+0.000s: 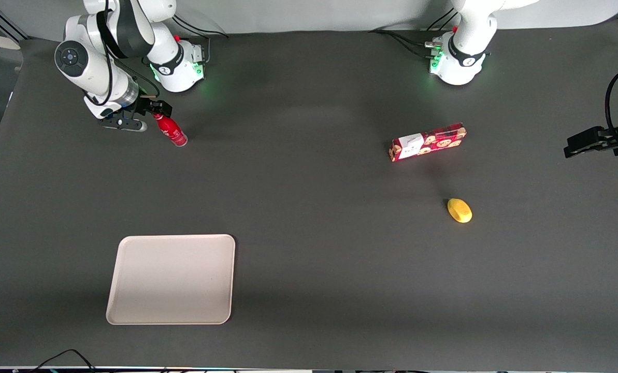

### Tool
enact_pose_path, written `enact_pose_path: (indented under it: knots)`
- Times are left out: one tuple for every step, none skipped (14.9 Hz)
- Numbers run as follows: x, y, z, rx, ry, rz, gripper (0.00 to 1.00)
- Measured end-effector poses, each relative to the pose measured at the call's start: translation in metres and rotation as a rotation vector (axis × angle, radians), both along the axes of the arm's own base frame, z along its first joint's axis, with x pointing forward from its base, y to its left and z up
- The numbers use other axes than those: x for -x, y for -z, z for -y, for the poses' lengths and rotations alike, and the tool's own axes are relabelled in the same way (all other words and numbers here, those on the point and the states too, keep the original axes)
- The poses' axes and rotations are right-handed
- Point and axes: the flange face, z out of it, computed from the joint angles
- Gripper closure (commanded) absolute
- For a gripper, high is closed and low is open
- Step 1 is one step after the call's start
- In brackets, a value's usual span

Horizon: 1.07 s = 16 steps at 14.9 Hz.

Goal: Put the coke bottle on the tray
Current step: 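Move the open right gripper over the red Coca-Cola bottle and lower, then close the right gripper on the bottle's cap end and lift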

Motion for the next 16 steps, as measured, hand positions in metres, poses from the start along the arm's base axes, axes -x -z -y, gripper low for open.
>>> enact_pose_path:
  knots:
    - [0.0,0.0,0.001,0.0,0.002,-0.001,0.44]
    - [0.0,0.001,0.001,0.0,0.004,-0.002,0.51]
    - [0.001,0.001,0.002,0.0,0.006,-0.003,0.53]
    - [0.001,0.002,0.003,0.0,0.008,-0.005,0.56]
    - [0.001,0.002,0.003,0.0,0.01,-0.006,0.59]
    - [0.001,0.003,0.004,-0.001,0.011,-0.007,0.61]
    - [0.001,0.003,0.004,-0.001,0.013,-0.008,0.66]
    - [0.001,0.003,0.004,-0.001,0.013,-0.009,0.73]
    - [0.001,0.004,0.004,-0.001,0.013,-0.01,0.84]
    - [0.001,0.004,0.004,-0.001,0.014,-0.011,0.92]
    - [0.001,0.004,0.004,-0.002,0.015,-0.011,1.0]
    - [0.001,0.004,0.004,-0.002,0.015,-0.011,1.0]
    - [0.001,0.003,0.004,-0.002,0.015,-0.01,1.0]
    - [0.0,0.002,0.004,-0.003,0.015,-0.008,1.0]
    - [-0.003,-0.003,0.003,-0.003,0.014,-0.006,1.0]
    - [-0.007,-0.01,0.003,-0.004,0.013,-0.003,1.0]
